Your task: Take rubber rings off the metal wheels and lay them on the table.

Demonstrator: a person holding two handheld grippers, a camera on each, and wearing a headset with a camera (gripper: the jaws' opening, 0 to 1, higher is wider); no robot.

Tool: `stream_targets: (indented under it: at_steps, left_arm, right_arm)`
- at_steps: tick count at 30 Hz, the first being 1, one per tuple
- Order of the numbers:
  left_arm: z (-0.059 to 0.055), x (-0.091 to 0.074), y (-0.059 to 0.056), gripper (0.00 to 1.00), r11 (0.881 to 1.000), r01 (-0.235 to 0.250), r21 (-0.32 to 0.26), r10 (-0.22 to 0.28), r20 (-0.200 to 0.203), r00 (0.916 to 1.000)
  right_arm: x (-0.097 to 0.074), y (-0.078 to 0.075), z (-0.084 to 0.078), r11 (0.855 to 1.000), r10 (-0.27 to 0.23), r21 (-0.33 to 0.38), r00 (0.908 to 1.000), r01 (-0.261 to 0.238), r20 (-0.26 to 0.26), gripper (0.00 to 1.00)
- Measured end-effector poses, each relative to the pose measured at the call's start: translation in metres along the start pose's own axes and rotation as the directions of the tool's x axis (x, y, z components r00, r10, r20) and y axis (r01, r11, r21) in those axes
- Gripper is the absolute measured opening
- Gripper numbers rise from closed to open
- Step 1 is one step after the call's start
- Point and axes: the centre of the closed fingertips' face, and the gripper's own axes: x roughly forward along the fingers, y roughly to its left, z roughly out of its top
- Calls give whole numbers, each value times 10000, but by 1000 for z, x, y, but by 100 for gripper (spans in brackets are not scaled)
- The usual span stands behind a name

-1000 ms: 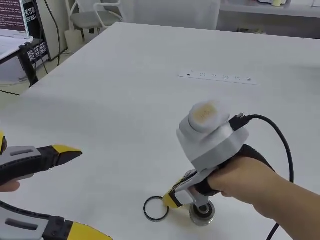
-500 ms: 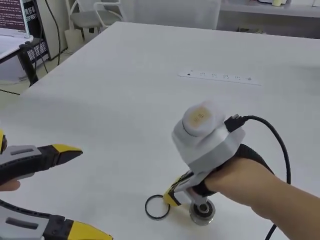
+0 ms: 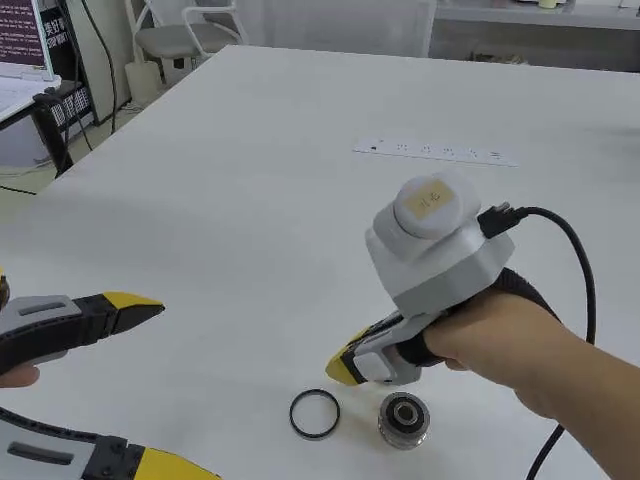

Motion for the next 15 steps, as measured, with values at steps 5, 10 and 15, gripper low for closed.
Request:
stream_targets:
  at_steps: [5, 10, 15]
  left_arm:
    - [5, 0, -2, 99, 9998, 214, 18, -214, 247, 9995]
    - [9, 1, -1, 99, 9990, 205, 407, -216, 268, 9994]
    - [12, 4, 0, 99, 9981, 215, 581, -223, 123, 9997]
  right_arm:
    - [-11, -2, 8, 10000, 6, 1, 9990, -6, 449, 5]
    - [-22, -4, 16, 10000, -51, 38, 9957, 48, 920, 7]
    - [-33, -7, 21, 9999, -141, 77, 9914, 132, 1301, 9]
